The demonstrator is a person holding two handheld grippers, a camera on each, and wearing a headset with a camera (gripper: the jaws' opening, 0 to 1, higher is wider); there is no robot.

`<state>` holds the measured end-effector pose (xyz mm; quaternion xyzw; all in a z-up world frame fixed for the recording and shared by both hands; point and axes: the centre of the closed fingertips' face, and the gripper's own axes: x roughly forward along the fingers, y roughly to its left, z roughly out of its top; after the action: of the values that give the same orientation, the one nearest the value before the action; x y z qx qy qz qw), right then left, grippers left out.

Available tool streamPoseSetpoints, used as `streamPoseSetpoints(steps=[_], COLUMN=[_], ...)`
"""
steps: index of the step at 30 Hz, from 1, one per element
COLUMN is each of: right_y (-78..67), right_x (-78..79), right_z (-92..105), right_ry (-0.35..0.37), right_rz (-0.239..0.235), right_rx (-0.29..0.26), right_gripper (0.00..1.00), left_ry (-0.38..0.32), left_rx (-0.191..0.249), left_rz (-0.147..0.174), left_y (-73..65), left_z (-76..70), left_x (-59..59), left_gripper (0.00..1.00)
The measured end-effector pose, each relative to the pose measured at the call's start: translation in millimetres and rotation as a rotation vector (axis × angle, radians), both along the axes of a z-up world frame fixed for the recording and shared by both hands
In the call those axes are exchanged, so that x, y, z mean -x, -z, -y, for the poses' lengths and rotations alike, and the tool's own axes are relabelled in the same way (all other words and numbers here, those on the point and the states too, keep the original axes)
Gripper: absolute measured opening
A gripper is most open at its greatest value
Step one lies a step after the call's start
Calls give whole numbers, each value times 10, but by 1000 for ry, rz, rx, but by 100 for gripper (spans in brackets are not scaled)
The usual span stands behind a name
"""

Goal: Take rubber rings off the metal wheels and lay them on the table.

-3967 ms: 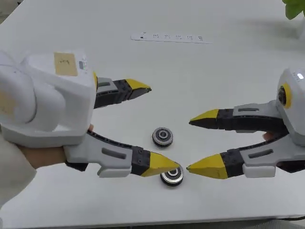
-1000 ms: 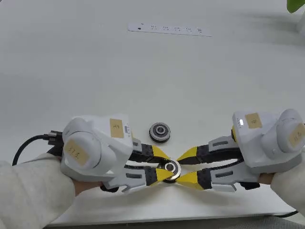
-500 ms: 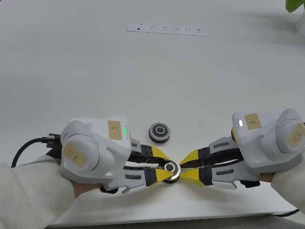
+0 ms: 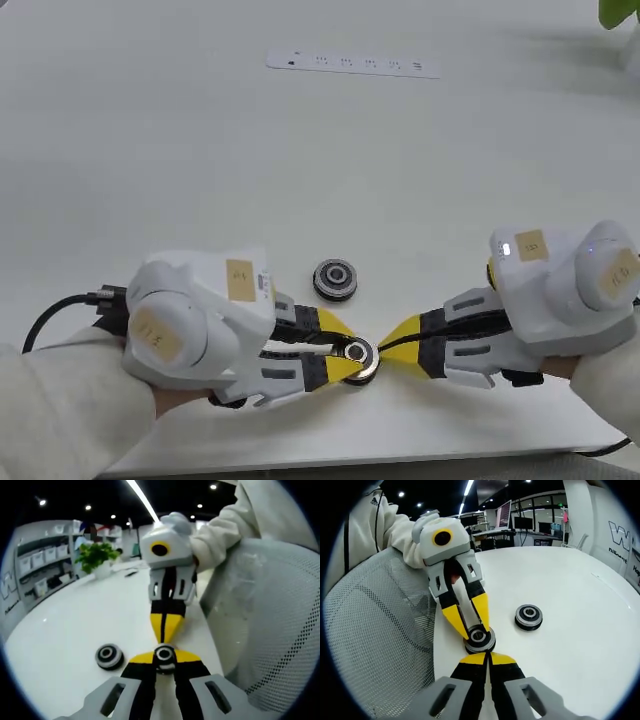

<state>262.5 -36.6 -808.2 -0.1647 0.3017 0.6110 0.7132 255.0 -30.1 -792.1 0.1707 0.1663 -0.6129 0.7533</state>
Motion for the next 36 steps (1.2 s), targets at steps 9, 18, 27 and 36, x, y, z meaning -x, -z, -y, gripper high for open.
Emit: streamPoseSetpoints(steps=[9,18,27,36], right_y=[-4,-34,-96,-128], right_x=[-16,-22,-28,0], right_z=[8,12,-11,-53], right_ry=[83,185,231,235], right_rz=[-102,-247,-305,-313], right_rx=[-27,-78,-117,-124], right_gripper=[0,0,0,0], left_ry=[-1,-1,-3,0], left_rx=[2,3,4,5], left_rz=[1,3,1,2], left_y=[1,-2,-2,-1], left_z=[-7,-12,-16,-23], left_x=[3,4,2,1], left_gripper=[14,13,13,13])
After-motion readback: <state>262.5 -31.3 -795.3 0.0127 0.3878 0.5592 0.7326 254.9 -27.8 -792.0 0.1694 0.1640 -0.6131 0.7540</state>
